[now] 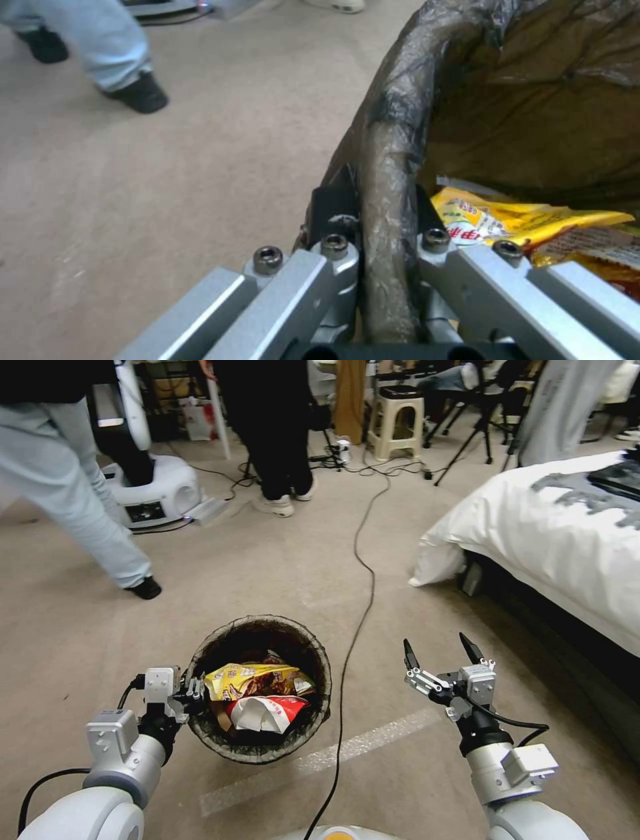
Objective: Pick up the trash bin, then pick up the garbage from the floor and place it into the trash bin.
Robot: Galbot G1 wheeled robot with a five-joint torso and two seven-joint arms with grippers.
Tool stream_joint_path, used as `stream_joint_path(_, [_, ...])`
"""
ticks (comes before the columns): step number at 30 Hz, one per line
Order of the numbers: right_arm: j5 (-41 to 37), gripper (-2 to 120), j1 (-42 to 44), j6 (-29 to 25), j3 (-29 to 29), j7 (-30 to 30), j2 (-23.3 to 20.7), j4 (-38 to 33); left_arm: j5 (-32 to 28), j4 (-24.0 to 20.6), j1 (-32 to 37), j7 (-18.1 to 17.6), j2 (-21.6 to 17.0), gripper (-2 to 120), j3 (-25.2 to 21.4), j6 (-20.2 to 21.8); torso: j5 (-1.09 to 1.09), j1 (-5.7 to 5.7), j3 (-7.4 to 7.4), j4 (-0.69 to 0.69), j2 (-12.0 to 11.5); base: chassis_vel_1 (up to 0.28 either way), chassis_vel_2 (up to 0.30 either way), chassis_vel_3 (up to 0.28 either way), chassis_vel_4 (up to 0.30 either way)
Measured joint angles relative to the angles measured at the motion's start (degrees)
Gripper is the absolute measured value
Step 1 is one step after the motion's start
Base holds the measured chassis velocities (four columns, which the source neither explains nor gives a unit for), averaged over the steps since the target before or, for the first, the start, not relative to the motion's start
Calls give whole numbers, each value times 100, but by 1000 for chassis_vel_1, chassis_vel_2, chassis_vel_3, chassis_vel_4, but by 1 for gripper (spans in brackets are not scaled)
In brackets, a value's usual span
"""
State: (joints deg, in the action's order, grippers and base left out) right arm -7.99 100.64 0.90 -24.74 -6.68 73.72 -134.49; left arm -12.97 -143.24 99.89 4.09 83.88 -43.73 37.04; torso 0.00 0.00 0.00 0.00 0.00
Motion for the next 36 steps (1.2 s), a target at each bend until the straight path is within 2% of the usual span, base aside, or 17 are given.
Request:
stream_joint_path(27, [1, 100, -3, -3, 20, -13, 6, 33, 24, 0, -19, 10, -5, 2, 16, -94, 0, 0, 0, 2, 0, 88, 86, 87, 85])
stream_joint_path(36, [2, 100, 7, -3, 68, -43, 13, 48, 83, 0, -12, 49, -61, 2, 135, 3, 0, 0, 0, -1, 0, 6, 6, 4, 4])
